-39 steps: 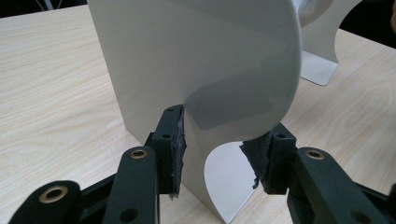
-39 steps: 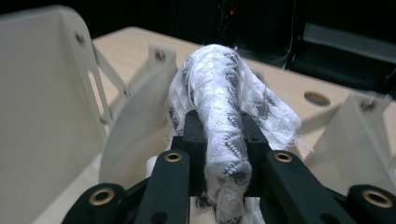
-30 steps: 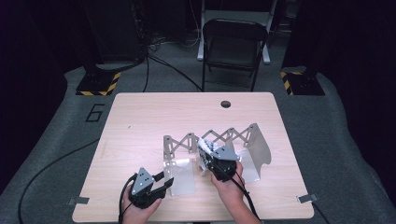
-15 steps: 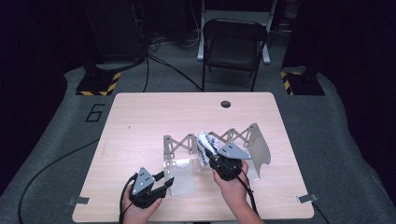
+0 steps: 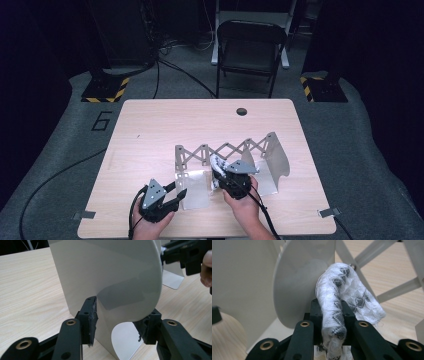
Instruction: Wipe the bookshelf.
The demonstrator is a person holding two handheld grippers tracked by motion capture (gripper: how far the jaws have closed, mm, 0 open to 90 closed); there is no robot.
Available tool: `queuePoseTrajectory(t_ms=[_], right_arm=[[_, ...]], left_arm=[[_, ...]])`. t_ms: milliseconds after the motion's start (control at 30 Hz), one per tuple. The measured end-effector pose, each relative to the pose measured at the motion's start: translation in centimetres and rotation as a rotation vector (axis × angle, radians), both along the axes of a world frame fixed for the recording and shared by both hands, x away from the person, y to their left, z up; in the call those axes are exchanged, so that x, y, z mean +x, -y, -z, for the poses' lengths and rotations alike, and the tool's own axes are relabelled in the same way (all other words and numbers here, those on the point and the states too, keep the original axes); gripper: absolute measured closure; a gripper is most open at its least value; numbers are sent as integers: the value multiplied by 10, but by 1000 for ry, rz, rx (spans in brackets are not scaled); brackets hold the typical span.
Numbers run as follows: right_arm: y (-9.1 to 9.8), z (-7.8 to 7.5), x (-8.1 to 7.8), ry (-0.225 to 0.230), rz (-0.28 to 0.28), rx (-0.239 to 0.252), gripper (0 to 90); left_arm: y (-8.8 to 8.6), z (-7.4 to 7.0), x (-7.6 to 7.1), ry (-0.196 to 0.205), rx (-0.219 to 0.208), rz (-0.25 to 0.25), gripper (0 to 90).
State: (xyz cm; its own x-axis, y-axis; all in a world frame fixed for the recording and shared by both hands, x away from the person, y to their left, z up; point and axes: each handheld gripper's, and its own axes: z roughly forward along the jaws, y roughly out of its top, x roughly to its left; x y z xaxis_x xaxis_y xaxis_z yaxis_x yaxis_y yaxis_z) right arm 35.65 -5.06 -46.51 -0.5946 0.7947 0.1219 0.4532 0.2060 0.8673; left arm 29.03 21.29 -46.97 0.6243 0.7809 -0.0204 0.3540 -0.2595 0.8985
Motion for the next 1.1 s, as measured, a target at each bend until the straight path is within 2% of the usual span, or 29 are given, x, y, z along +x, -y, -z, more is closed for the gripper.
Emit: queuePoseTrajectory(t_ms=[67, 100, 167, 267, 300, 400, 667, 767, 833, 1000, 1100], right_arm=[[3, -11, 0, 13, 3, 44, 774], [4, -17, 1, 29, 2, 63, 774], [7, -30, 1, 63, -5, 89, 774], [8, -43, 2, 94, -17, 99, 774], [8, -44, 2, 89, -18, 101, 774], [8, -36, 5, 56, -20, 106, 775], [0, 2, 4, -41, -61, 34, 775], [1, 5, 4, -56, -65, 29, 774], [2, 0, 3, -47, -65, 44, 775], [5, -32, -1, 37, -76, 99, 775], [6, -45, -4, 67, -86, 119, 775]], left_arm=[[1, 1, 0, 9, 1, -16, 566], [0, 0, 0, -3, 7, -10, 575], [-1, 1, 0, 6, 2, -23, 589], [-3, 0, 1, 4, 1, -35, 608], [-4, 0, 1, 4, 1, -36, 614], [-6, -1, 1, -8, 7, -31, 624], [-6, 0, 2, -8, -3, -49, 644], [-7, 0, 2, -19, 4, -43, 649], [-8, 0, 2, -24, 5, -45, 653], [-8, 0, 2, -19, -2, -49, 655], [-7, 0, 2, -20, -6, -51, 656]])
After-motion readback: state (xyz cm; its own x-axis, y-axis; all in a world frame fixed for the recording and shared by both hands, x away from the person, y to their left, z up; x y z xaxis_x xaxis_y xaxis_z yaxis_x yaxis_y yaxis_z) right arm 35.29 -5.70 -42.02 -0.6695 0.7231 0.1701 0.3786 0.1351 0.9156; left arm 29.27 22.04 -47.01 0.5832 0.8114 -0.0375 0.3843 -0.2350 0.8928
